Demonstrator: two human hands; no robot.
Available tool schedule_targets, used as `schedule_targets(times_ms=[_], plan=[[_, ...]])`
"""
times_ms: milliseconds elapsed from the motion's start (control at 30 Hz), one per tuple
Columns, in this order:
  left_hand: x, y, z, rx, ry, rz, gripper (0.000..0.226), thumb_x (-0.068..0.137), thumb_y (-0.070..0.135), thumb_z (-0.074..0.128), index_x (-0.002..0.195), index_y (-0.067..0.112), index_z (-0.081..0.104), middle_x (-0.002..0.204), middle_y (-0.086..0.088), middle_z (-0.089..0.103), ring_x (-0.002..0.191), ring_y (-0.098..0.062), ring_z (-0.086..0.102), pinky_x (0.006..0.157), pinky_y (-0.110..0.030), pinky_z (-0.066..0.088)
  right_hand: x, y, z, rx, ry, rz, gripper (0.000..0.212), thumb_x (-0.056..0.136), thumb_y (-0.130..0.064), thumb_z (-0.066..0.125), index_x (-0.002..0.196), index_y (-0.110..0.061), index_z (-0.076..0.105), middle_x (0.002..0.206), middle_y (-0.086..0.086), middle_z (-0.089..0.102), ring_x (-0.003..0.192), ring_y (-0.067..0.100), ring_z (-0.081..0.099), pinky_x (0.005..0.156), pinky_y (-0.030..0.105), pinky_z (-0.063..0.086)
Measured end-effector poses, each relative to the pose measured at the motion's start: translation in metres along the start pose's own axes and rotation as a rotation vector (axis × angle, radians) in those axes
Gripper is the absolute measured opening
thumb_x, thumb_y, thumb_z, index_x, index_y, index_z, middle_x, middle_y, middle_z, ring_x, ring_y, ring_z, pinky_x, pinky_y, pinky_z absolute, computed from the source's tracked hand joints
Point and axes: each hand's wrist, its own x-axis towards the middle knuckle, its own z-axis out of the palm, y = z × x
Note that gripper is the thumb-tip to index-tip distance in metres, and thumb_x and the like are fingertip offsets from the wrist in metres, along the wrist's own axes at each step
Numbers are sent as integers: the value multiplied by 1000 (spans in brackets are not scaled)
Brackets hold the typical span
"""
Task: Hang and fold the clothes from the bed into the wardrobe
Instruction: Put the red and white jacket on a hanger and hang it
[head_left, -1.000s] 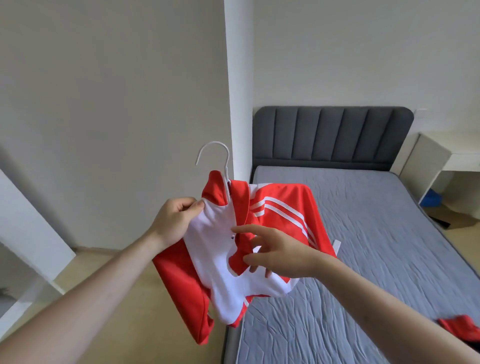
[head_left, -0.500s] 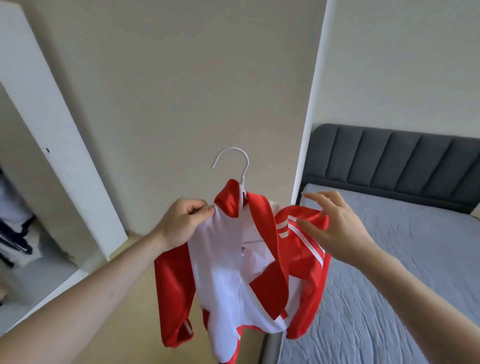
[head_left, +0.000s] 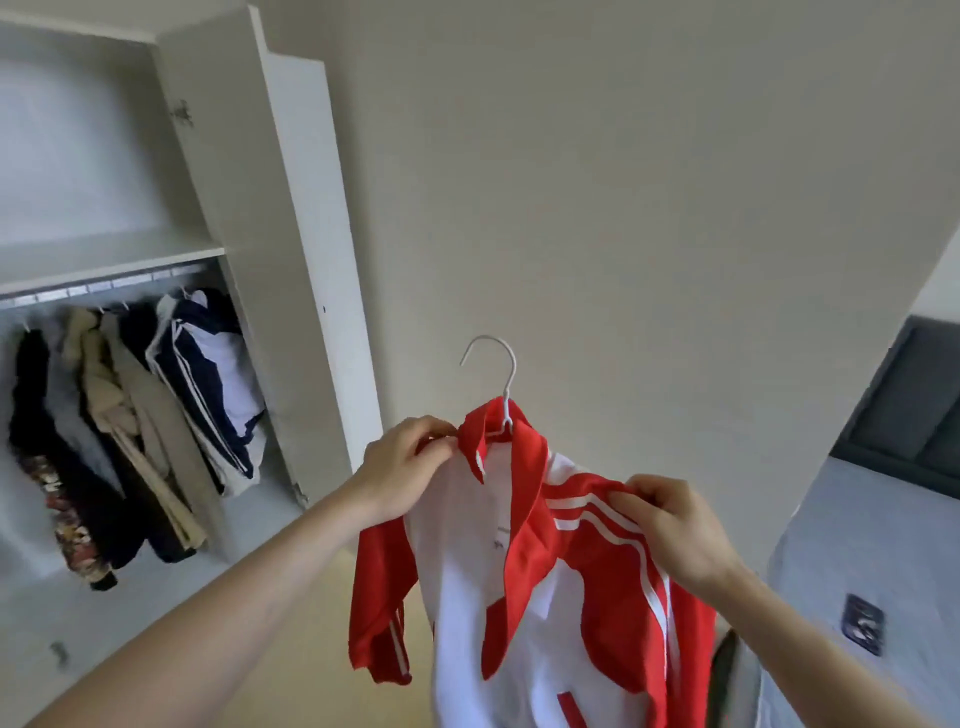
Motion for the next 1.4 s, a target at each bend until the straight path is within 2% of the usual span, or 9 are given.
schedule_targets(times_ms=[367,633,767,867,967,1067,1167,1300,1400], plan=[[5,-76,-64,-66,169,-72,98,66,66,84,146,34,38,143,22,42,132,4,44,105,-15,36,89,-73,143,121,-167,-5,34,94,-31,65,73,-4,62,58,0,58,56,10,49,59,33,40],[65,-139,-109,80,281,-323,146,37,89,82,155,32,18,153,14,27,144,-12,32,118,-43,38,175,-123,227,239,-307,-66,36,92,-31,64,66,-8,56,55,-4,53,54,11,46,57,36,40],[104,-177,-136,209,503,-341,104,58,68,84,142,26,40,135,13,45,127,-13,48,107,-37,45,222,-155,252,282,-441,-93,36,97,-20,62,62,-12,63,60,-1,67,54,9,59,56,28,49],[130,-208,-163,228,594,-331,60,72,54,83,122,29,62,119,16,62,112,-4,57,98,-27,46,259,-173,277,286,-570,-101,33,97,-30,60,75,-6,67,75,10,75,68,30,71,73,45,60],[147,-230,-184,259,622,-306,13,86,23,80,97,28,76,92,23,69,95,14,58,86,-9,41,283,-197,311,242,-640,-148,39,88,-44,58,78,-8,69,73,11,73,69,24,72,74,50,59],[153,-253,-210,279,707,-376,19,89,12,70,96,29,73,91,24,69,93,16,58,83,-3,40,299,-221,356,301,-673,-150,39,96,-33,60,78,1,66,73,16,72,63,20,69,75,47,59],[151,-286,-239,250,808,-478,16,93,18,67,93,30,55,89,13,68,82,-5,66,74,-23,55,314,-245,401,305,-739,-126,37,104,-28,52,84,-11,77,76,1,78,69,11,73,68,21,59],[145,-328,-277,384,835,-526,36,88,-4,55,68,26,50,64,10,56,62,-7,54,59,-25,45,325,-276,474,335,-786,-82,38,106,-25,50,88,-5,77,79,7,78,76,23,76,67,27,62],[143,-362,-318,339,789,-557,44,96,0,50,79,35,72,86,26,65,80,3,59,77,-6,38,328,-300,527,358,-804,-63,37,105,-22,48,90,-2,75,81,10,77,80,27,76,81,40,64]])
